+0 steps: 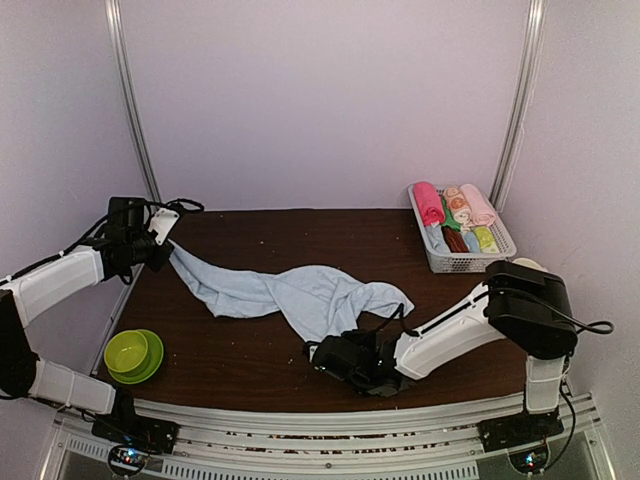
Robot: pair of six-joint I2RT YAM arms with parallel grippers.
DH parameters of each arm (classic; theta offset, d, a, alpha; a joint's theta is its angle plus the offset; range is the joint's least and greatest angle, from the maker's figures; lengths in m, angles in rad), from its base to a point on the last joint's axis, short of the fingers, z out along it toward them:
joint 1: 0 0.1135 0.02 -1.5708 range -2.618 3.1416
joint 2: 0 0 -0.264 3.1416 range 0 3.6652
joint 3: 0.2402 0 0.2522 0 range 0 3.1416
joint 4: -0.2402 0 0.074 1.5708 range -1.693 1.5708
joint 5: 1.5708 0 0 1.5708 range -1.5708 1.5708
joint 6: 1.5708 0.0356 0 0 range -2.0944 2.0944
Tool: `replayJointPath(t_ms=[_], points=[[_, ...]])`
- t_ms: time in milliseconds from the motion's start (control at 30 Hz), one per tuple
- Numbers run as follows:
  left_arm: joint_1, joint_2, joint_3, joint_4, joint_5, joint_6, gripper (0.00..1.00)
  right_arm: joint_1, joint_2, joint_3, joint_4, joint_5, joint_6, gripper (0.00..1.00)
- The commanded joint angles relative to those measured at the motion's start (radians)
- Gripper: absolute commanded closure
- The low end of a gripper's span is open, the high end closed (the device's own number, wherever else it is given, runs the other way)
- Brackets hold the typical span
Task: Roll the towels
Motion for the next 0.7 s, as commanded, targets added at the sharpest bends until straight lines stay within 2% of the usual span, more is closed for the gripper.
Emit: replayJointPath(t_ms=[0, 200, 400, 667], points=[[0.008, -0.004, 0.001, 0.014, 0.019, -0.017, 1.0, -0.018, -0.023, -0.021, 0.078, 0.047, -0.027, 1.0], [0.012, -0.002, 0.037, -0.016, 0.034, -0.02, 1.0, -0.062, -0.142, -0.017, 0.055, 0.053, 0.025, 1.0], [0.019, -0.012, 0.138, -0.082, 0.049, -0.004, 1.0, -0.12, -0.306, 0.041, -0.089, 0.023, 0.121, 1.0], [0.02, -0.012, 0.366, -0.193, 0.007, 0.053, 1.0, -0.177, -0.477, 0.174, -0.338, -0.011, 0.253, 1.0]])
